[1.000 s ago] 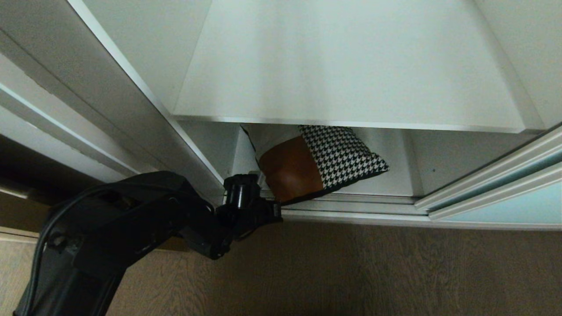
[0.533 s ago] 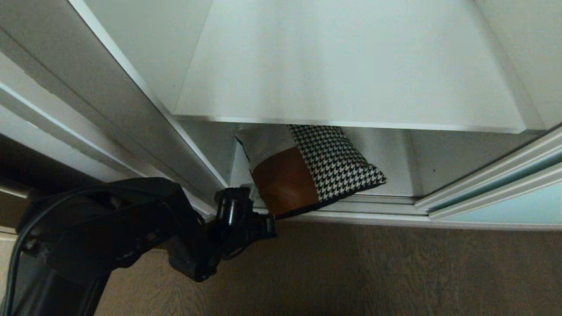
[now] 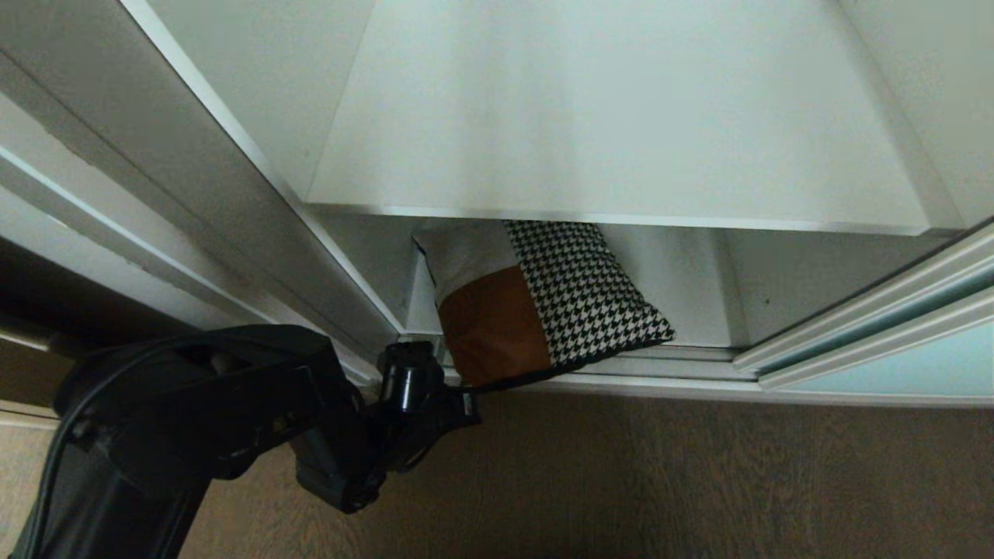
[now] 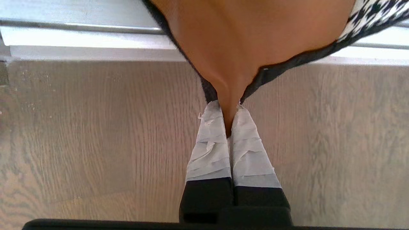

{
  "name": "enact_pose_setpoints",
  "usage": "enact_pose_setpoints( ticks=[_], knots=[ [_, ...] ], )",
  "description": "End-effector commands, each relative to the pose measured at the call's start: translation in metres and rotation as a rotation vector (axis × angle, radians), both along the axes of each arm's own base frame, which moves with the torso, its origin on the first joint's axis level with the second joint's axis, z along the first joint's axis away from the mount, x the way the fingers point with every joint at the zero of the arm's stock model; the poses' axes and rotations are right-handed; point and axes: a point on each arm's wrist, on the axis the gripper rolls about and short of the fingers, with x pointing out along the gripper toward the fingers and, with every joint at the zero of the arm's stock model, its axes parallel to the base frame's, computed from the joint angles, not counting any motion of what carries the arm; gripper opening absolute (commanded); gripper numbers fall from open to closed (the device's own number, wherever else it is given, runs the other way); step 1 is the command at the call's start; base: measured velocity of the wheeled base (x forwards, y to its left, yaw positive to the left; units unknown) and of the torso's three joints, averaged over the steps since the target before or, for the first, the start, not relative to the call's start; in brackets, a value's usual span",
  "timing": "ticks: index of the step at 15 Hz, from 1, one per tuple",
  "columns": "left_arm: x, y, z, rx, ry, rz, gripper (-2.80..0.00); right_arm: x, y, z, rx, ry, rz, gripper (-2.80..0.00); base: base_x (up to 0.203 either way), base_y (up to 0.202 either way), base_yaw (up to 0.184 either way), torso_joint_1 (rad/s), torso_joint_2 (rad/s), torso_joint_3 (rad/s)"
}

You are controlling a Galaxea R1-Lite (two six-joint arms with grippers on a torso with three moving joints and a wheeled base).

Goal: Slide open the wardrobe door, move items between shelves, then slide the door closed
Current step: Place the pillow on the higher shelf

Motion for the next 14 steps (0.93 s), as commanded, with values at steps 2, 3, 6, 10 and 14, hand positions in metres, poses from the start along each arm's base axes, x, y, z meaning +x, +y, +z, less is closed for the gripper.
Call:
enact_pose_setpoints(
  ticks=[2,3,6,10,14],
  knots=[
    [0.007,0.011,-0.006,0.027,0.0,0.084,-2.8,0.0,0.0,0.0,0.0,0.002,0.001,-2.8,0.0,0.0,0.0,0.0,0.0,0.0],
    [0.008,0.013,-0.006,0.033,0.004,0.09,-2.8,0.0,0.0,0.0,0.0,0.002,-0.001,-2.8,0.0,0.0,0.0,0.0,0.0,0.0],
    [0.014,0.022,-0.01,0.053,0.041,0.115,-2.8,0.0,0.0,0.0,0.0,0.002,0.001,-2.8,0.0,0.0,0.0,0.0,0.0,0.0],
    [0.028,0.03,-0.014,0.054,0.045,0.145,-2.8,0.0,0.0,0.0,0.003,0.002,-0.001,-2.8,0.0,0.0,0.0,0.0,0.0,0.0],
    [0.035,0.029,-0.016,0.054,0.053,0.15,-2.8,0.0,0.0,0.0,-0.01,0.002,-0.002,-2.8,0.0,0.0,0.0,0.0,0.0,0.0]
  ],
)
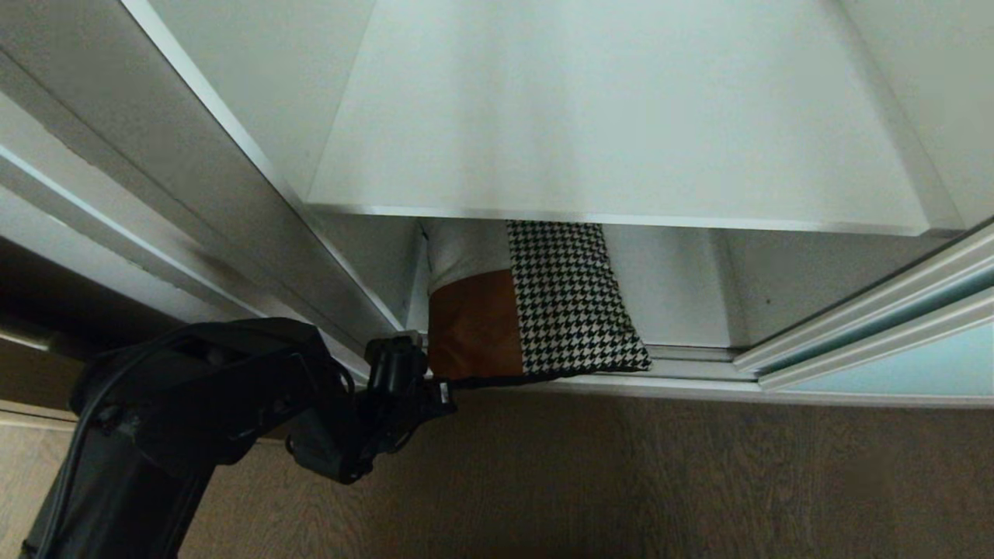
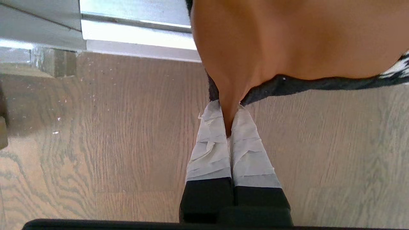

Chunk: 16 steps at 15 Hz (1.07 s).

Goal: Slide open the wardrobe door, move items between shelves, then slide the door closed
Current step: Place the pillow on the higher shelf

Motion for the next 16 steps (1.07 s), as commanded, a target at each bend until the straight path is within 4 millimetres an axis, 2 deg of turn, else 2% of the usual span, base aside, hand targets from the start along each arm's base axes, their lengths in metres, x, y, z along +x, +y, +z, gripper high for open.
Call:
enact_pose_setpoints(
  ticks=[1,6,8,11,15,16],
  knots=[
    [0.002,0.0,-0.002,-0.003,-0.003,0.004,-2.8,0.0,0.0,-0.001,-0.013,0.006,0.0,-2.8,0.0,0.0,0.0,0.0,0.0,0.0],
    [0.004,0.001,-0.004,-0.005,0.003,0.01,-2.8,0.0,0.0,-0.001,-0.027,0.003,0.007,-2.8,0.0,0.0,0.0,0.0,0.0,0.0],
    [0.004,0.001,-0.002,-0.004,0.007,0.01,-2.8,0.0,0.001,-0.001,-0.119,0.008,0.027,-2.8,0.0,0.0,0.0,0.0,0.0,0.0],
    [0.003,0.0,-0.01,0.001,0.017,0.022,-2.8,-0.001,0.0,0.0,-0.088,0.017,0.02,-2.8,0.0,0.0,0.0,0.0,0.0,0.0],
    [0.003,0.0,-0.005,-0.001,0.006,0.023,-2.8,-0.001,0.0,0.001,-0.078,0.002,0.017,-2.8,0.0,0.0,0.0,0.0,0.0,0.0],
    [0.003,0.0,-0.005,0.001,0.006,0.022,-2.8,-0.003,0.0,0.01,-0.079,-0.021,0.009,-2.8,0.0,0.0,0.0,0.0,0.0,0.0]
  ],
)
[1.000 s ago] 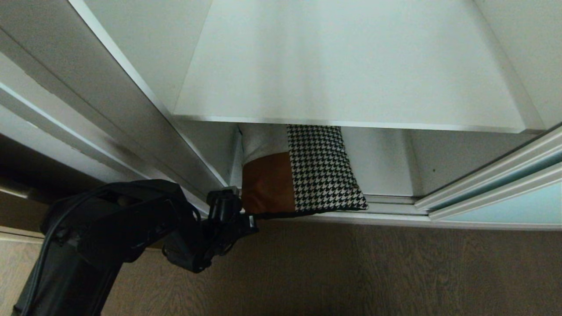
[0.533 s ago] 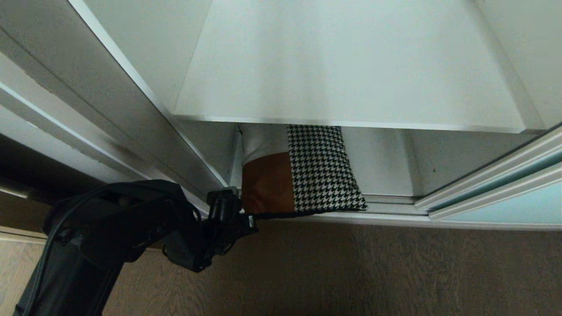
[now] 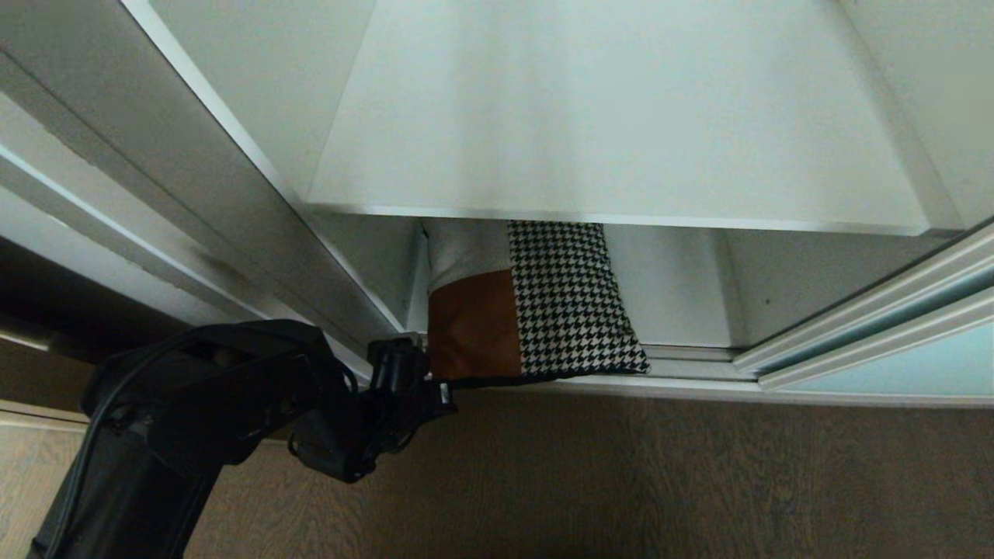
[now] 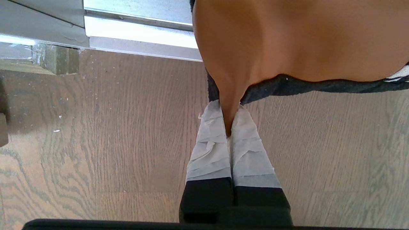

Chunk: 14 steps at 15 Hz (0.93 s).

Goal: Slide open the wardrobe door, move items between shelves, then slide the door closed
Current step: Place the pillow on the higher shelf

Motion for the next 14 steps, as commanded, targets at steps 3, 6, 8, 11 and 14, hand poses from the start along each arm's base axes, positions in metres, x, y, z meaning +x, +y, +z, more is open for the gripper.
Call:
enact_pose_setpoints(
  ticks=[3,6,8,11,14],
  knots=[
    [0.006,-0.003,0.005,-0.007,-0.029,-0.002,-2.8,-0.008,-0.001,0.074,0.019,-0.054,-0.018,-2.8,0.0,0.0,0.0,0.0,0.0,0.0],
    [0.006,-0.005,0.007,-0.008,-0.033,-0.007,-2.8,0.017,-0.001,0.099,0.049,0.128,0.009,-2.8,0.0,0.0,0.0,0.0,0.0,0.0],
    [0.006,-0.004,0.007,-0.007,-0.033,-0.006,-2.8,0.046,0.001,0.105,0.079,0.282,0.021,-2.8,0.0,0.0,0.0,0.0,0.0,0.0],
    [0.012,-0.004,0.007,-0.001,-0.024,-0.009,-2.8,0.102,0.005,0.101,0.176,0.53,0.026,-2.8,0.0,0.0,0.0,0.0,0.0,0.0],
    [0.013,-0.009,0.011,0.017,-0.037,-0.031,-2.8,0.17,0.005,0.08,0.286,0.747,0.016,-2.8,0.0,0.0,0.0,0.0,0.0,0.0]
  ],
)
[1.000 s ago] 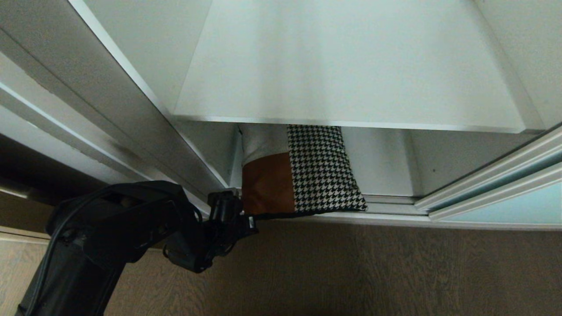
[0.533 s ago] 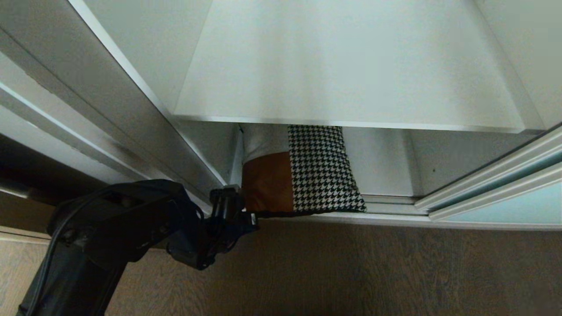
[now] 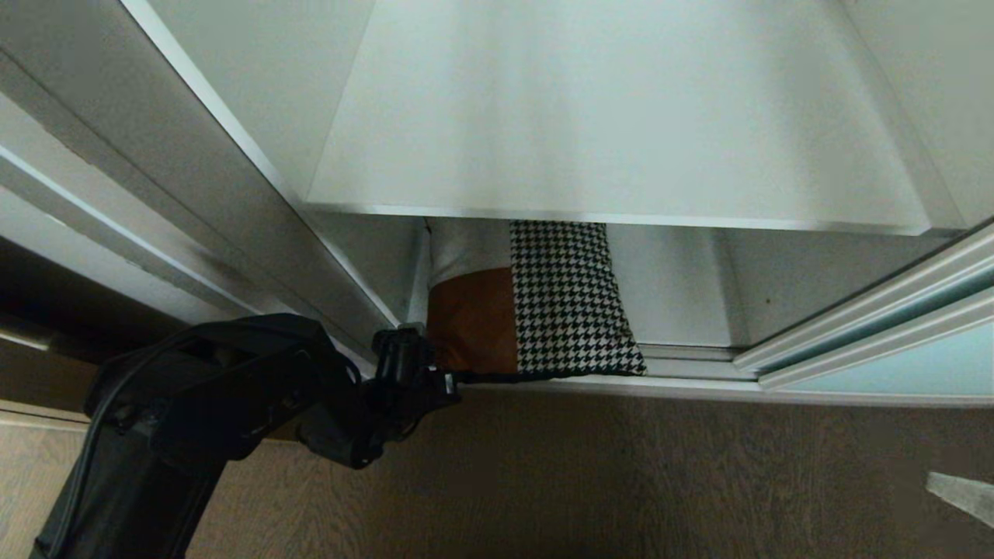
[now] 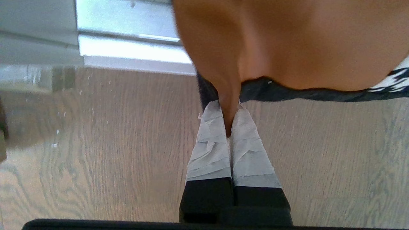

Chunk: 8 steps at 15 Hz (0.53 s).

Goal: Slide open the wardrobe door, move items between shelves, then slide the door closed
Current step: Place the pillow on the higher shelf

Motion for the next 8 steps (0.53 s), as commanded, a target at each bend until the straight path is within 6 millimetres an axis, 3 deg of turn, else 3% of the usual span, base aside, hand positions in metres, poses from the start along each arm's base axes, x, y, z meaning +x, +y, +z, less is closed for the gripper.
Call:
enact_pose_setpoints(
  ticks=[1,4,6,8],
  knots=[
    [-0.001,-0.007,0.003,0.003,-0.015,-0.018,-2.8,0.071,-0.003,-0.039,0.051,0.286,-0.007,-2.8,0.0,0.0,0.0,0.0,0.0,0.0],
    [-0.001,-0.016,0.009,-0.004,-0.029,-0.037,-2.8,0.136,-0.018,-0.094,0.147,0.412,0.003,-2.8,0.0,0.0,0.0,0.0,0.0,0.0],
    [0.004,-0.018,0.013,-0.008,-0.033,-0.036,-2.8,0.169,-0.027,-0.134,0.174,0.411,0.018,-2.8,0.0,0.0,0.0,0.0,0.0,0.0],
    [0.007,-0.02,0.015,-0.01,-0.034,-0.036,-2.8,0.19,-0.035,-0.162,0.186,0.353,0.045,-2.8,0.0,0.0,0.0,0.0,0.0,0.0]
  ],
)
